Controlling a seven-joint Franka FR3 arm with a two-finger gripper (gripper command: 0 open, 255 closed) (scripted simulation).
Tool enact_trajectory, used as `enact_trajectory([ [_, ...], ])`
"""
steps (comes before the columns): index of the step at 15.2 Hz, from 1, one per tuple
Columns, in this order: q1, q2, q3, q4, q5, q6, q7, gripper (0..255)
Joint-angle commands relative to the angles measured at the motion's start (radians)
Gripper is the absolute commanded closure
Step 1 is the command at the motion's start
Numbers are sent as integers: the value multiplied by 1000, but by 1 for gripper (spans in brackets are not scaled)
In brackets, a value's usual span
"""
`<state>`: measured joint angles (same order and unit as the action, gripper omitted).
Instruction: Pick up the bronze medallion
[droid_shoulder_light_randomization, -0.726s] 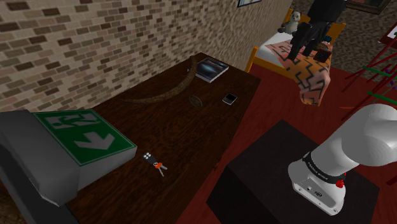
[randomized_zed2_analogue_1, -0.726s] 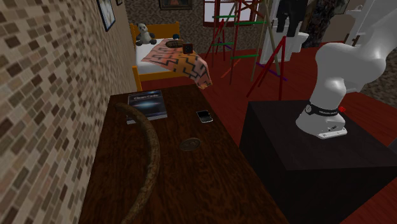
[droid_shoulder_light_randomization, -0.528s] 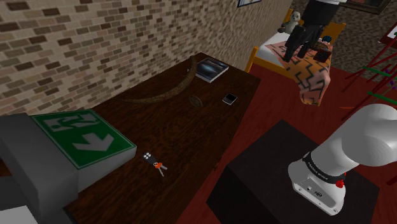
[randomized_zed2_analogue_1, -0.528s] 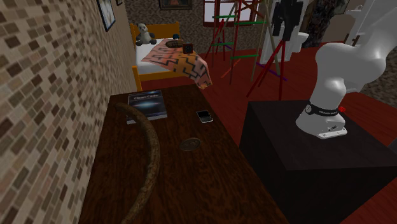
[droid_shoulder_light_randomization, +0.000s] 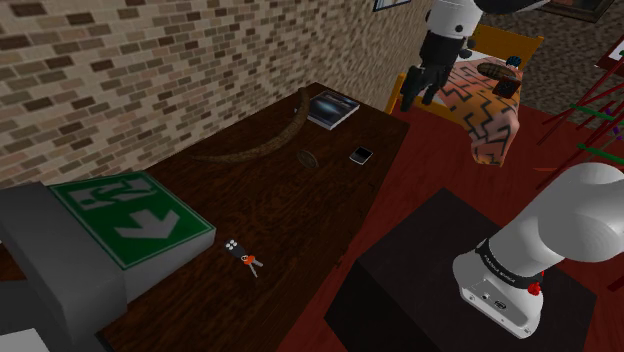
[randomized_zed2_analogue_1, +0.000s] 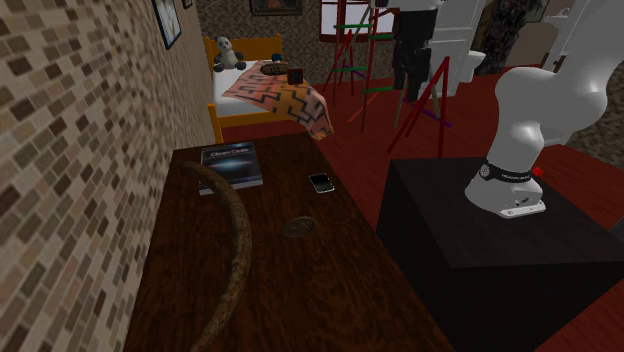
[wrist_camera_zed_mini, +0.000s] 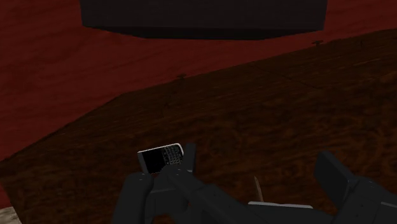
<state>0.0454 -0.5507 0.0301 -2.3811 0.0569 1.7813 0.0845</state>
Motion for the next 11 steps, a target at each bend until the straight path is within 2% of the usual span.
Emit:
enact_trajectory([
  [1,6,71,5,5,2,64,-9,0],
  [11,30,442,31,122,-5,301,-47,0],
])
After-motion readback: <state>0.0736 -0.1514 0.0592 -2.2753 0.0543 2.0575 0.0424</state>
